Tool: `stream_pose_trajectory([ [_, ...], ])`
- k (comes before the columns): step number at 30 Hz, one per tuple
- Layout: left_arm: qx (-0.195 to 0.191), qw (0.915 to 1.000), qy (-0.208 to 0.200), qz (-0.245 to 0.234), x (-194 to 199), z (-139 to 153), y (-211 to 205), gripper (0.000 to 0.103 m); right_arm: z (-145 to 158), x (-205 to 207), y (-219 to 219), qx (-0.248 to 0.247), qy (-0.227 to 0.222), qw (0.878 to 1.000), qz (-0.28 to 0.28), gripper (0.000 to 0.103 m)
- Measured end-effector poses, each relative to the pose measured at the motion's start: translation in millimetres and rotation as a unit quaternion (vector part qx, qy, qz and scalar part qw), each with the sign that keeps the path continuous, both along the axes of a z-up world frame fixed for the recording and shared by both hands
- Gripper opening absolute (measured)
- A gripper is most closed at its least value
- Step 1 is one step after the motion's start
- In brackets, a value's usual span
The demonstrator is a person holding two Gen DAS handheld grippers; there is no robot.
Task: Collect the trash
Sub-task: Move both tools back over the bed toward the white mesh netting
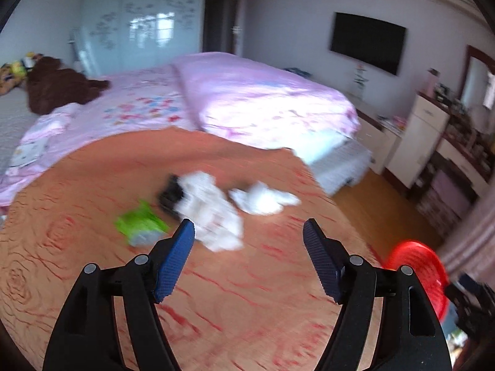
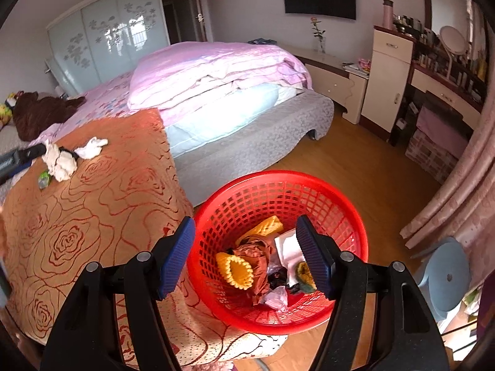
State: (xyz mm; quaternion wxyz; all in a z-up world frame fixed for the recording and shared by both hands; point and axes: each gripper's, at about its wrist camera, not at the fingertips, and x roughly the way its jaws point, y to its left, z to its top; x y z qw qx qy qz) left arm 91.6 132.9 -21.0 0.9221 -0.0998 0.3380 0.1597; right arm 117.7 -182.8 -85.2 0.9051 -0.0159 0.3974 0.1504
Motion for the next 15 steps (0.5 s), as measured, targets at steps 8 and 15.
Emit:
stream_pose_trajectory([
  [8, -0.028, 0.9984, 0.042, 0.025, 40, -24, 33, 0.070, -5, 0, 6, -0.008, 0.004, 1.000, 0.007, 0.065],
  [15, -0.021, 0.9969, 0.072, 0.025, 52, -45, 36, 0.053, -10, 0, 10, -0.012, 0.009, 1.000, 0.014, 0.065],
])
